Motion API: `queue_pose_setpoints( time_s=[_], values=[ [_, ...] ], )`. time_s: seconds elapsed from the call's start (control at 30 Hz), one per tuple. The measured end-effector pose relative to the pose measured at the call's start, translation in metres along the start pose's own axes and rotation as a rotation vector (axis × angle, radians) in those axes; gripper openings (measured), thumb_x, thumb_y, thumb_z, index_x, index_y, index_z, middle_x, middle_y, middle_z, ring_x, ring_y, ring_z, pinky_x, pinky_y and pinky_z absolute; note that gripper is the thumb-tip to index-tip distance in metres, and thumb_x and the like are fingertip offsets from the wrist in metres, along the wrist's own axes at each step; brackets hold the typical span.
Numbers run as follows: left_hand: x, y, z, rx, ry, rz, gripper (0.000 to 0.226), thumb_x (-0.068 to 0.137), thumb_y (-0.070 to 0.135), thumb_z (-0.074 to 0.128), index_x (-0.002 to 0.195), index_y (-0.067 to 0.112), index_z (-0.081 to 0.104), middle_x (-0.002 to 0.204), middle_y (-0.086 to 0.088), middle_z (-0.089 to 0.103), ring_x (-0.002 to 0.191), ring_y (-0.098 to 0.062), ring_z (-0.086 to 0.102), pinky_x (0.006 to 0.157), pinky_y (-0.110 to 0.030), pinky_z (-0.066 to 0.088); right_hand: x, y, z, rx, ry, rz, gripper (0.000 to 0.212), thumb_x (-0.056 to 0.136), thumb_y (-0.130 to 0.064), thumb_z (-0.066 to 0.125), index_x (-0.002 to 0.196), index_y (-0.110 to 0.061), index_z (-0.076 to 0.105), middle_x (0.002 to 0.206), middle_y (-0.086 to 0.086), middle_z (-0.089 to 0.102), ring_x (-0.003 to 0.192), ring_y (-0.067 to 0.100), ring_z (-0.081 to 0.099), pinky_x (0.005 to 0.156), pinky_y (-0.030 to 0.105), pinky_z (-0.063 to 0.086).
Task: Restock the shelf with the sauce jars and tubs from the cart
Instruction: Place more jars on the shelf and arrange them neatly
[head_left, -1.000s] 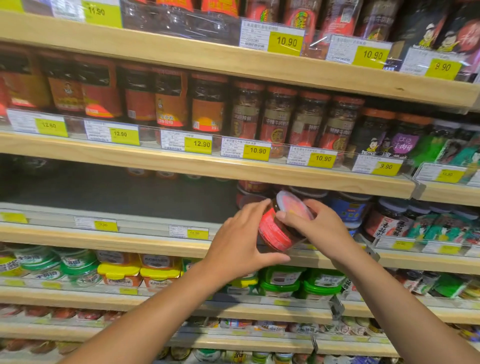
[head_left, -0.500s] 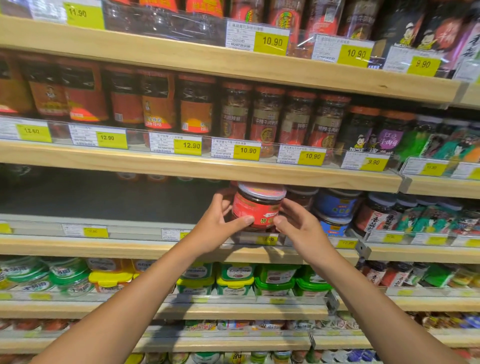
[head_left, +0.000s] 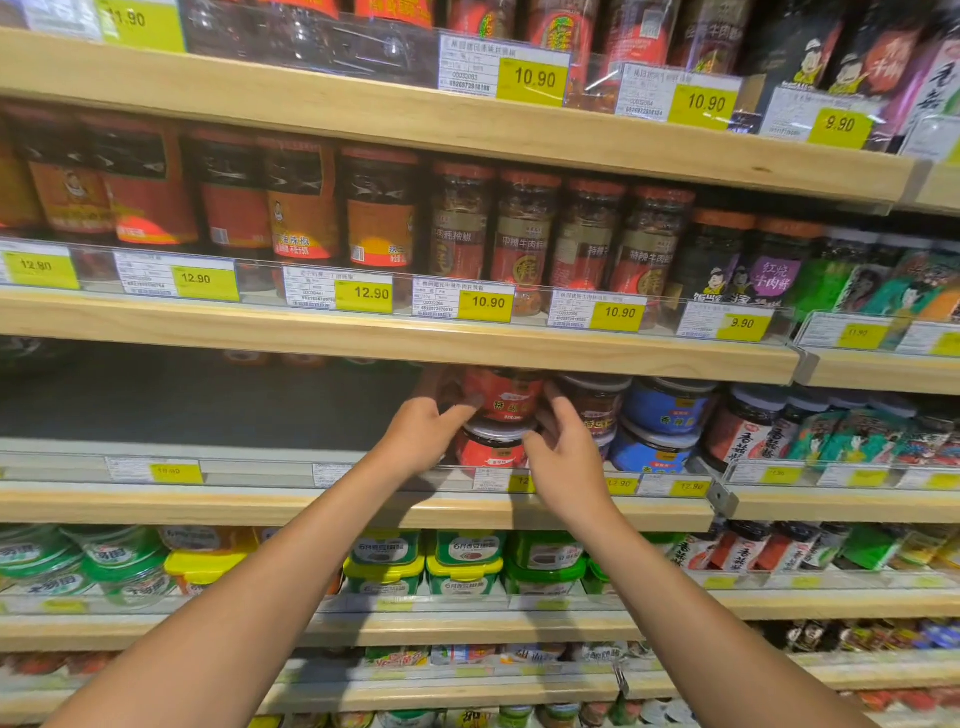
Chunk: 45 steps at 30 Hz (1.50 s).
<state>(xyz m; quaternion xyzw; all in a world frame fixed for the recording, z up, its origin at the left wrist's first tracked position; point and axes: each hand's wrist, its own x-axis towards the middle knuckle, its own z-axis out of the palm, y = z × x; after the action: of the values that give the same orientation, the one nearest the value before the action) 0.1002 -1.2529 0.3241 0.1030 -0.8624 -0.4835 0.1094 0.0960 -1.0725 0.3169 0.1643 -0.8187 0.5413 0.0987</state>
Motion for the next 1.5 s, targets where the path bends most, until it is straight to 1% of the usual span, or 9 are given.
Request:
queue_pose_setpoints(
  time_s=[0.1,0.3,0.63,0.7,0.83,1.0,1.17,1.37,1.5],
  values=[
    [0.004,-0.005,0.001,0.05,-0.014,-0.037,0.061,0.096,0.046,0.061,0.052,0.014,0.033,0.054,-0.008,0.034,0.054,-0.022,0.037,0.058,-0.033,0.03,0.0,0.002,0.004,-0.048,-0.029,0.022,0.042,0.088,-0.019,0.05,0.118,-0.047,0.043,0.122,-0.006,0.06,0.112,0.012,0.057,0.101,0.045,0.048],
    [0.001,-0.007,0.001,0.117,-0.006,-0.002,0.058,0.099,0.042,0.059,0.055,0.013,0.036,0.052,-0.002,0.035,0.049,-0.017,0.035,0.051,-0.034,0.027,-0.003,0.007,0.008,-0.143,-0.097,-0.005,0.046,0.092,-0.006,0.05,0.136,-0.021,0.042,0.117,-0.005,0.046,0.094,0.012,0.046,0.087,0.023,0.038],
    [-0.009,-0.006,-0.002,0.185,0.023,0.153,0.053,0.1,0.039,0.058,0.054,0.016,0.043,0.037,0.007,0.041,0.037,-0.007,0.041,0.041,-0.021,0.026,-0.003,0.011,0.009,-0.132,-0.067,-0.027,0.051,0.087,-0.018,0.059,0.135,-0.027,0.044,0.125,-0.006,0.05,0.116,0.008,0.049,0.1,0.029,0.042],
    [-0.017,-0.009,-0.001,0.228,0.089,0.2,0.041,0.099,0.045,0.058,0.074,0.012,0.054,0.052,0.009,0.051,0.052,-0.005,0.05,0.048,-0.023,0.032,-0.006,0.012,0.005,-0.112,-0.087,-0.027,0.056,0.085,-0.027,0.057,0.138,-0.033,0.04,0.13,-0.009,0.049,0.122,0.007,0.05,0.106,0.036,0.044],
    [-0.035,-0.021,0.011,0.401,0.222,0.319,0.041,0.097,0.048,0.056,0.123,0.016,0.048,0.106,-0.001,0.051,0.106,-0.021,0.048,0.085,-0.038,0.046,-0.013,0.018,-0.014,-0.129,-0.053,-0.054,0.057,0.089,-0.023,0.061,0.143,-0.025,0.042,0.136,-0.011,0.046,0.125,0.002,0.047,0.108,0.034,0.043],
    [-0.064,-0.025,0.049,0.498,0.256,0.538,0.064,0.098,0.05,0.055,0.154,0.027,0.032,0.159,0.001,0.031,0.152,-0.021,0.02,0.12,-0.044,0.027,-0.04,0.036,-0.064,-0.312,0.044,-0.174,0.05,0.092,-0.028,0.063,0.139,-0.028,0.047,0.14,-0.012,0.042,0.132,0.004,0.037,0.111,0.028,0.036],
    [-0.101,0.003,0.116,0.644,0.223,0.728,0.069,0.094,0.047,0.063,0.153,0.022,0.037,0.164,-0.006,0.026,0.155,-0.029,0.016,0.12,-0.054,0.026,-0.077,0.086,-0.148,-0.621,0.079,-0.184,0.064,0.091,-0.044,0.061,0.148,-0.037,0.032,0.158,-0.008,0.023,0.148,0.016,0.018,0.116,0.042,0.029],
    [-0.146,0.041,0.236,0.718,0.037,0.875,0.071,0.087,0.046,0.072,0.148,0.017,0.047,0.16,-0.013,0.034,0.15,-0.037,0.025,0.116,-0.059,0.031,-0.157,0.15,-0.267,-0.822,0.128,-0.013,0.071,0.09,-0.048,0.063,0.151,-0.029,0.032,0.16,-0.002,0.021,0.148,0.023,0.021,0.115,0.048,0.033],
    [-0.177,0.062,0.32,0.729,-0.085,0.874,0.071,0.095,0.055,0.053,0.155,0.022,0.035,0.161,-0.01,0.029,0.152,-0.036,0.022,0.12,-0.057,0.026,-0.221,0.197,-0.343,-0.903,0.138,0.134,0.072,0.089,-0.051,0.063,0.15,-0.027,0.035,0.16,0.0,0.024,0.147,0.023,0.024,0.114,0.043,0.032]
  ],
)
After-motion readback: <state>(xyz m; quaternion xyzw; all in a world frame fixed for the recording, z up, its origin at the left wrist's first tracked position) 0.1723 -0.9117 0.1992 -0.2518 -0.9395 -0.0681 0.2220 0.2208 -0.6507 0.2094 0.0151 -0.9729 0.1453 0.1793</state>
